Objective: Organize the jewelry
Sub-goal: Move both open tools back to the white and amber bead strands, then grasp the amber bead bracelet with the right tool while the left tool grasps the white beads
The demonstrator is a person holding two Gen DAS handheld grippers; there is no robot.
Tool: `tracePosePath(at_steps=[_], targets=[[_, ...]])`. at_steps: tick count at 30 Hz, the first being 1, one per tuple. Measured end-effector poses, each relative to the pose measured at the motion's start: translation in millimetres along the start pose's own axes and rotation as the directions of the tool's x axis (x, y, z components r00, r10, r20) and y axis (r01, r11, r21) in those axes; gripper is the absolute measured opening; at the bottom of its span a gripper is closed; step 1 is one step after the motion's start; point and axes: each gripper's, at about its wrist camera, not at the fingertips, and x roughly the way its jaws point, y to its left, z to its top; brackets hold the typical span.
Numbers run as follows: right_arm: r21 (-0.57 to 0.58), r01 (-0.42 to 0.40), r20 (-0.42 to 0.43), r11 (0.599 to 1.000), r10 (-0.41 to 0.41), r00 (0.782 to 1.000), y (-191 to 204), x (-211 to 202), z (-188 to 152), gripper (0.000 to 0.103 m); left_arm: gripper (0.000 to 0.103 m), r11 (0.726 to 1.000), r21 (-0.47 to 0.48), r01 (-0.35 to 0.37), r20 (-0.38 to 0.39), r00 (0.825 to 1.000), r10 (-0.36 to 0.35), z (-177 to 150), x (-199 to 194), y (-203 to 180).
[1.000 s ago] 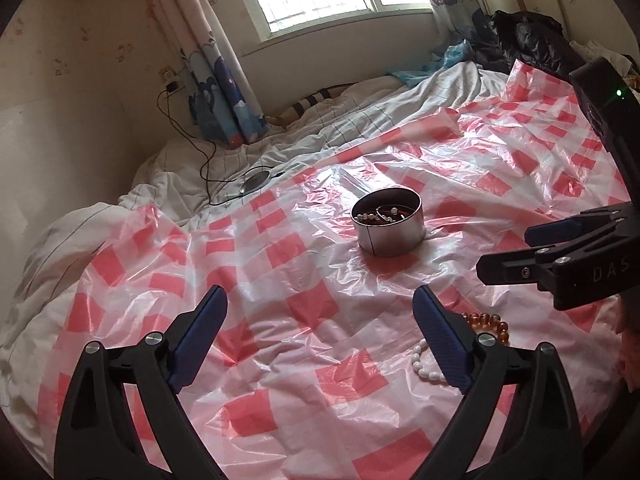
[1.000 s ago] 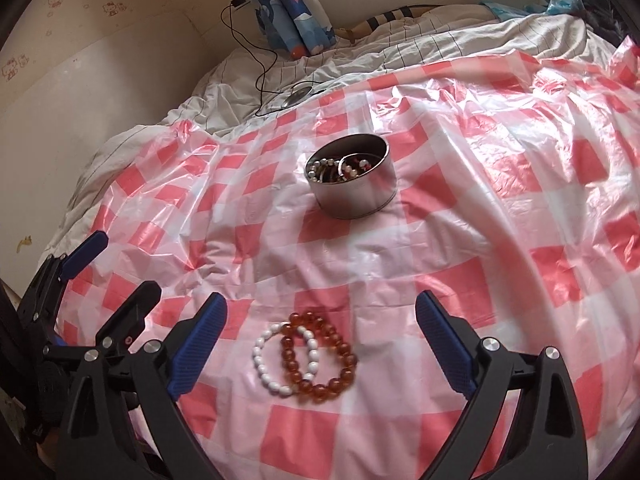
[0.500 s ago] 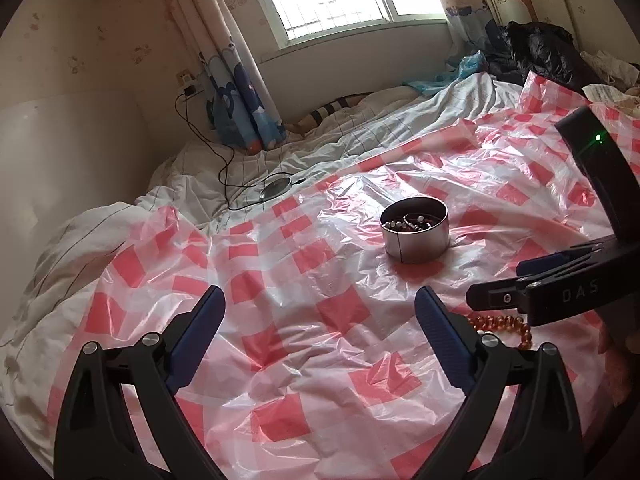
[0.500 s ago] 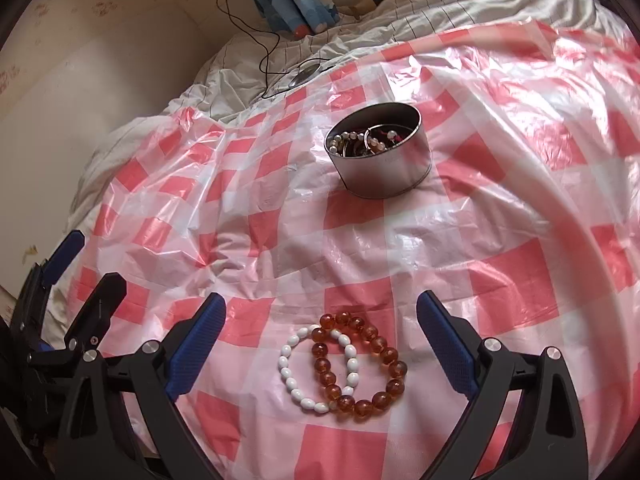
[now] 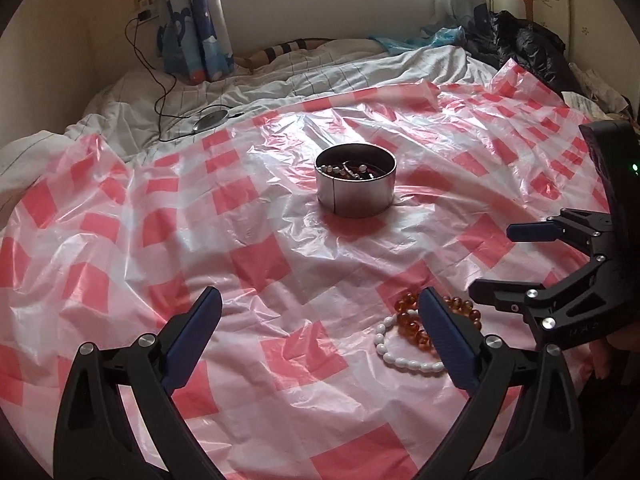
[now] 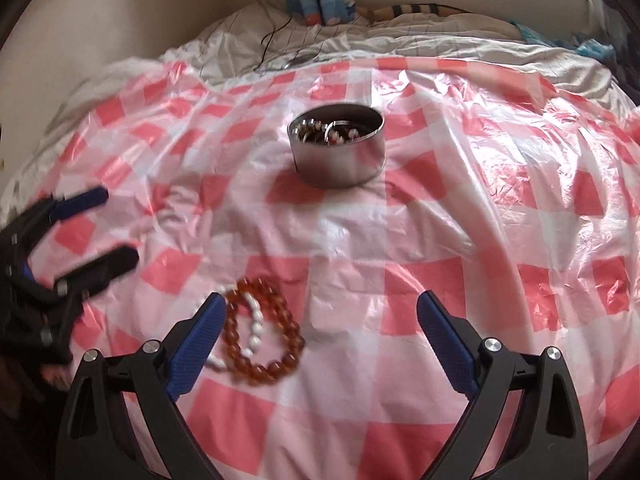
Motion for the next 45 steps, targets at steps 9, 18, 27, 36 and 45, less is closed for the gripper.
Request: tracePosePath(at_steps=[9,18,27,36,45], targets=[[-0.246,0.155,-0.071,0.957,-0.177,0.982,26.6,36.6,-14.7,0.065,0.094,1.000,0.018,-0.026,-0.057,0.998,0.027,-10.7,19.7,0.8],[-0.162,0.305,-0.033,0.939,-0.314,0.949,-4.7,30.0,-7.8,0.064,0.095,0.964,0.258,0.063,-0.080,0.996,-0.044,-28.9,43.4,-54.6],[-0.213,0.222,-0.034,0.952,-0.234,0.972,7.9,35.1,-8.0,0.043,0.064,0.949,0.165,0.269,-0.186,0.953,-0.238,-25.5,69.8,-69.4],[0.080,0.023,-0.068,0.997,-0.018,0.998,-39.4,25.9,-3.4,0.012,0.000,0.919,-0.037,0.393,-0.154,0.906,-0.394,-22.0,60.8,-37.2],[0.373,-0.246,0.064,0.895,0.240,0.969,-87.8,6.8,-3.9,0.013,0.000,0.898,-0.166,0.408,-0.029,0.908,-0.418,-10.6,47.5,-5.4]])
